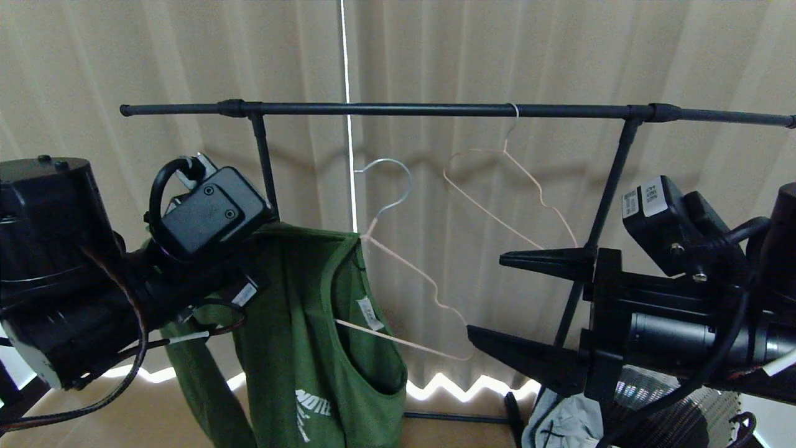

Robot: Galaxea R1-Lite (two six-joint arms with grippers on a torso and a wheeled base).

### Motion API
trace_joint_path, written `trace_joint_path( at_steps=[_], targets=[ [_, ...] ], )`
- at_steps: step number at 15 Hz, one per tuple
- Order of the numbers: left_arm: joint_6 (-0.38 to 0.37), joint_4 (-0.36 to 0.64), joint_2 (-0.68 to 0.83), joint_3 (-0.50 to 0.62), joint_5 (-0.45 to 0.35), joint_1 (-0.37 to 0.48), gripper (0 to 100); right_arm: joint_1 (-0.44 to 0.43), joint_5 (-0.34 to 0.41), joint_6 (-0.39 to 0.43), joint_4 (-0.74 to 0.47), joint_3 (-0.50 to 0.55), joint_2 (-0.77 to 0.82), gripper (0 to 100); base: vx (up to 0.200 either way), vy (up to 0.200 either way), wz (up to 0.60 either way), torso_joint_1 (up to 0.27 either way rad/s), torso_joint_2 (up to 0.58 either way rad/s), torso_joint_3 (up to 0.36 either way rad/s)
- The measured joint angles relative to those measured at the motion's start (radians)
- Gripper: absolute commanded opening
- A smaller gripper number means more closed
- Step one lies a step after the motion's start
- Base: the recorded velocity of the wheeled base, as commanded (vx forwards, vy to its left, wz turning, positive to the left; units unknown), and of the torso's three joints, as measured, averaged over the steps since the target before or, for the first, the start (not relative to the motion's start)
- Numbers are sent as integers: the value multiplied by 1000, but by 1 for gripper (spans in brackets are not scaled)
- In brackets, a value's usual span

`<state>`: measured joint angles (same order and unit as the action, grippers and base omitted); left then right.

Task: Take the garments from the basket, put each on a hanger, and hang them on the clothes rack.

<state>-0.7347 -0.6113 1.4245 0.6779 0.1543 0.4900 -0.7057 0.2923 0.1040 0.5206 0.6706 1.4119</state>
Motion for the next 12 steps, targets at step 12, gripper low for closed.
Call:
trace_joint_path(
  at_steps=[12],
  targets=[
    [411,-27,2,109,141,83,0,4,-13,38,-1,-56,-7,100,0,0,0,0,0,0]
  ],
)
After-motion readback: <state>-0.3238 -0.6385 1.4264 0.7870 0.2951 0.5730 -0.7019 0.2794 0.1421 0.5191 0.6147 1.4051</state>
